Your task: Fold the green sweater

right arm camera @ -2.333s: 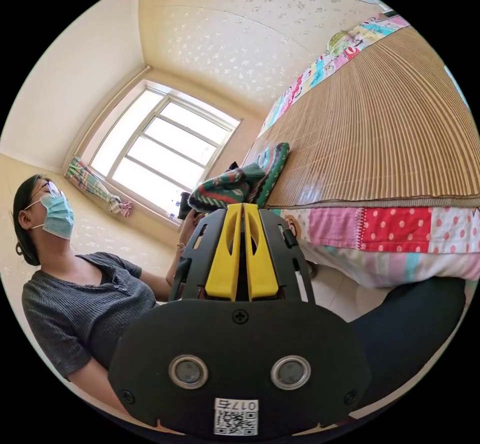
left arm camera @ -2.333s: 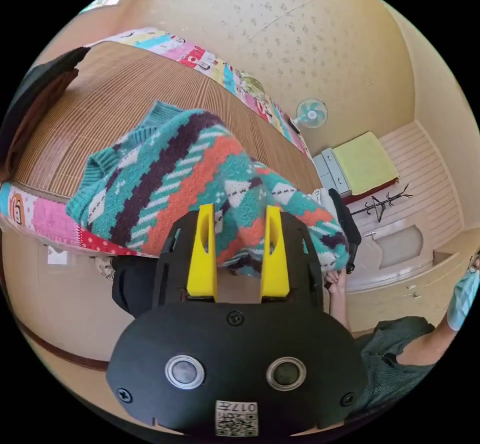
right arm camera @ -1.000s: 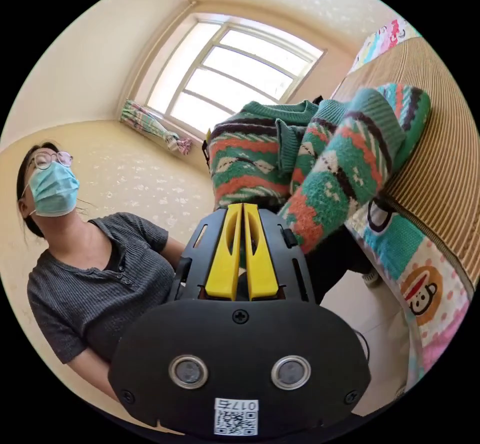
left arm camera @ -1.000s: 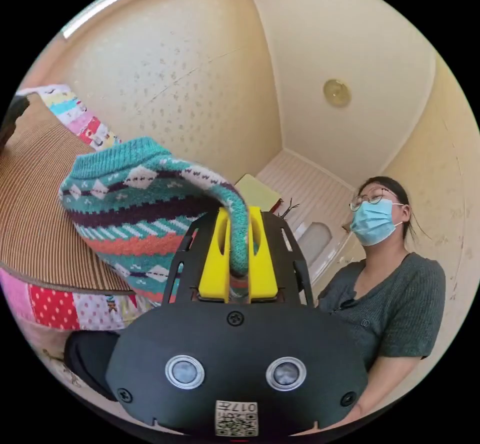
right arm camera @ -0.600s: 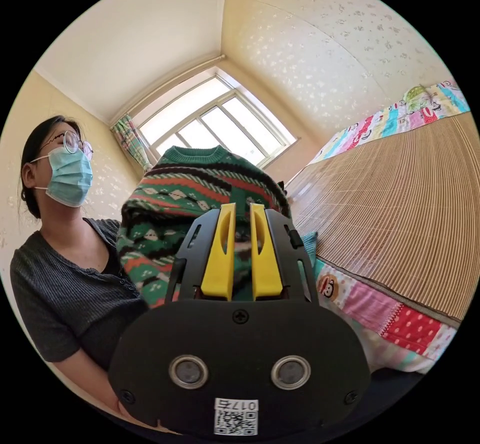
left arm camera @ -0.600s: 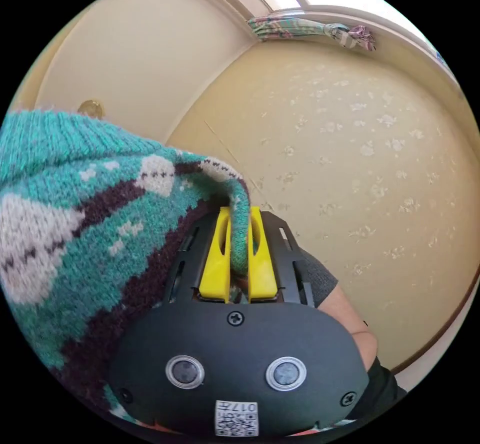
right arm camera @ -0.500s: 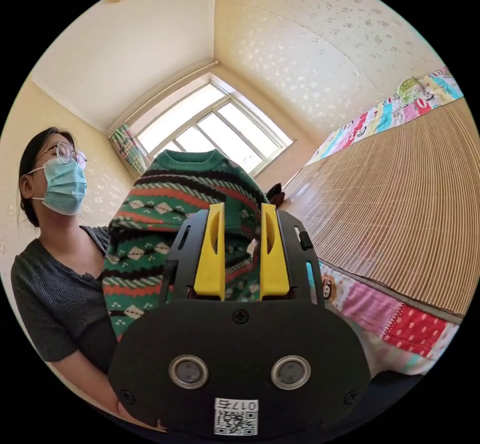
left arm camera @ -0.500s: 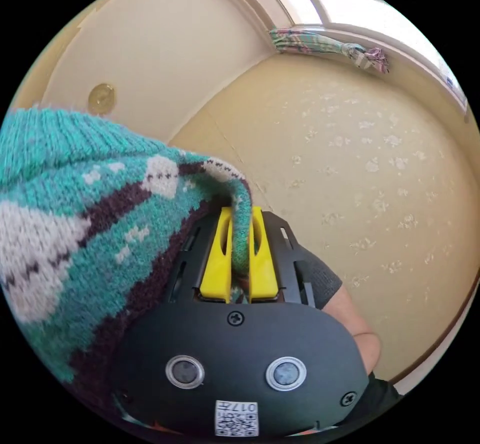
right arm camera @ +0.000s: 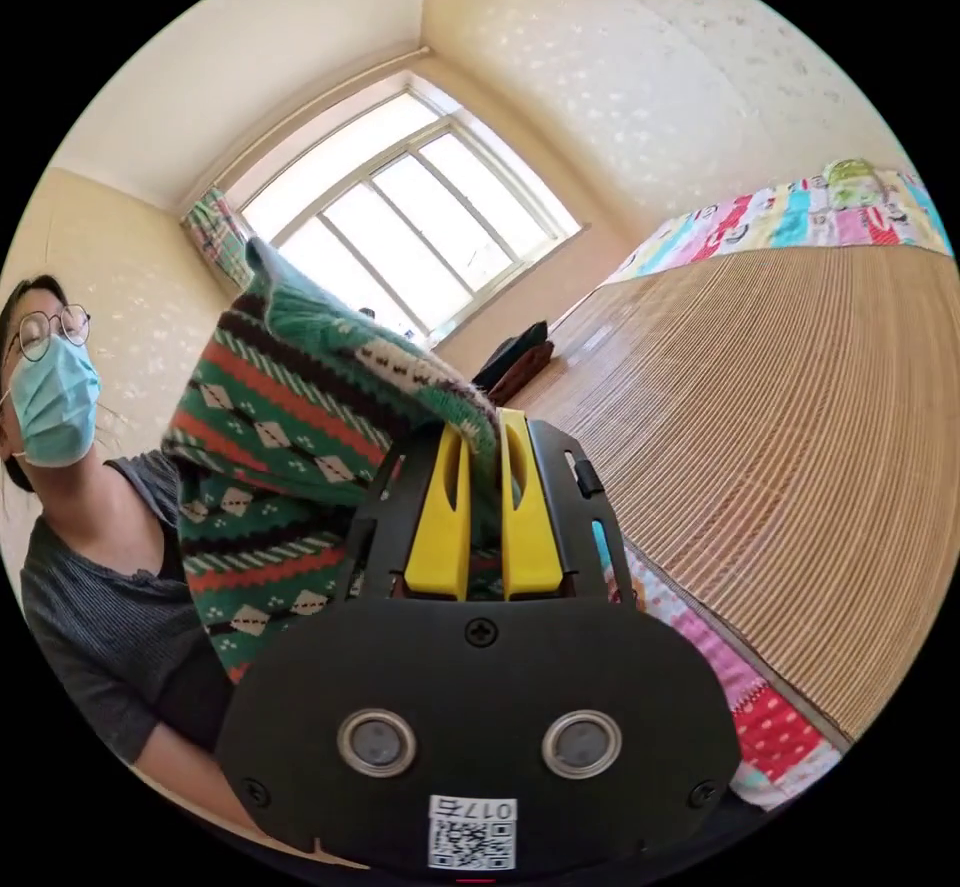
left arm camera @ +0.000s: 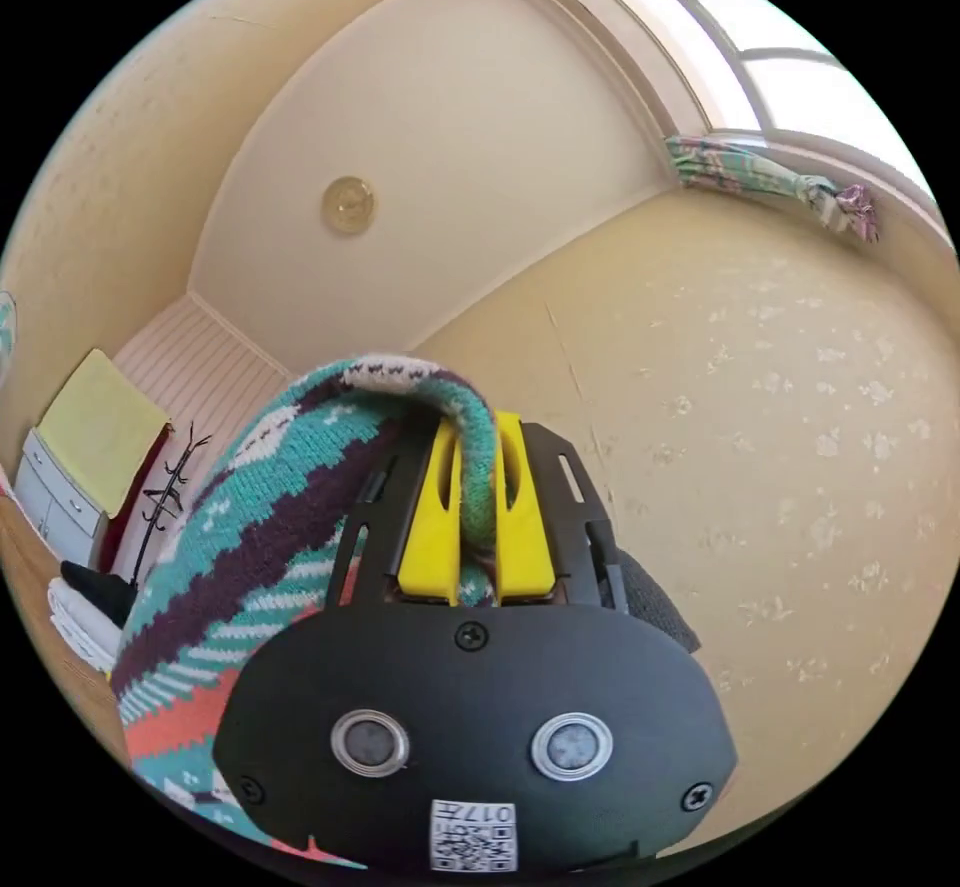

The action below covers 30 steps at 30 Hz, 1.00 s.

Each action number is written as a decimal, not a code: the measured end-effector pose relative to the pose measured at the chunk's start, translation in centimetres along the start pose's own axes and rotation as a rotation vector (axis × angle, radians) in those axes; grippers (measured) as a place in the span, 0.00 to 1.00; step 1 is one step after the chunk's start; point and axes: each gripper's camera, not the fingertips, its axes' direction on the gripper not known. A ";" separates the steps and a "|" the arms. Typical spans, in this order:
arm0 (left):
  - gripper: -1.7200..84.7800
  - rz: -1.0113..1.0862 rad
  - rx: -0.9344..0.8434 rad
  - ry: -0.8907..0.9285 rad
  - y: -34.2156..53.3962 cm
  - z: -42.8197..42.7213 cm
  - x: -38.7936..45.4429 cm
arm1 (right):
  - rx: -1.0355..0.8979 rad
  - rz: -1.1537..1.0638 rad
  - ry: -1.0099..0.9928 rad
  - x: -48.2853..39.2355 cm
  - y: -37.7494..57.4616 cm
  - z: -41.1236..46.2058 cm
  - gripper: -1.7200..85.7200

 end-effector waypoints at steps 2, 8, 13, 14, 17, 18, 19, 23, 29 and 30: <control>0.08 0.030 -0.149 -0.172 -1.9 1.1 2.3 | 0.092 -0.083 0.147 -4.9 -2.0 -3.1 0.08; 0.08 0.042 -0.504 -0.830 -6.1 5.3 4.9 | 0.465 -0.289 0.503 -21.4 -4.1 -7.5 0.08; 0.07 0.068 -0.506 -1.120 -6.8 7.4 4.7 | 0.473 -0.390 0.470 -28.6 -6.2 -6.1 0.08; 0.07 0.098 -0.431 -1.152 -6.3 8.3 5.0 | 0.517 -0.403 0.508 -29.5 -5.7 -5.9 0.08; 0.07 0.244 -0.224 -1.353 -3.6 13.2 6.1 | 0.667 -0.415 0.639 -33.1 -3.9 -5.4 0.08; 0.07 0.290 -0.102 -1.456 -2.1 15.6 6.4 | 0.719 -0.403 0.616 -33.8 -3.4 -5.4 0.08; 0.07 0.311 -0.034 -1.505 -1.2 16.8 6.5 | 0.780 -0.393 0.585 -34.1 -2.7 -5.2 0.08; 0.08 0.537 0.357 -1.643 4.4 22.4 6.3 | 0.896 -0.402 0.591 -34.4 -1.0 -4.1 0.08; 0.08 0.860 0.058 -1.592 0.6 22.7 0.1 | 0.716 -0.434 0.743 -30.1 -4.2 -4.3 0.09; 0.08 0.913 -0.018 -1.614 -1.0 22.4 -2.7 | 0.653 -0.370 0.729 -27.6 -7.0 -4.4 0.09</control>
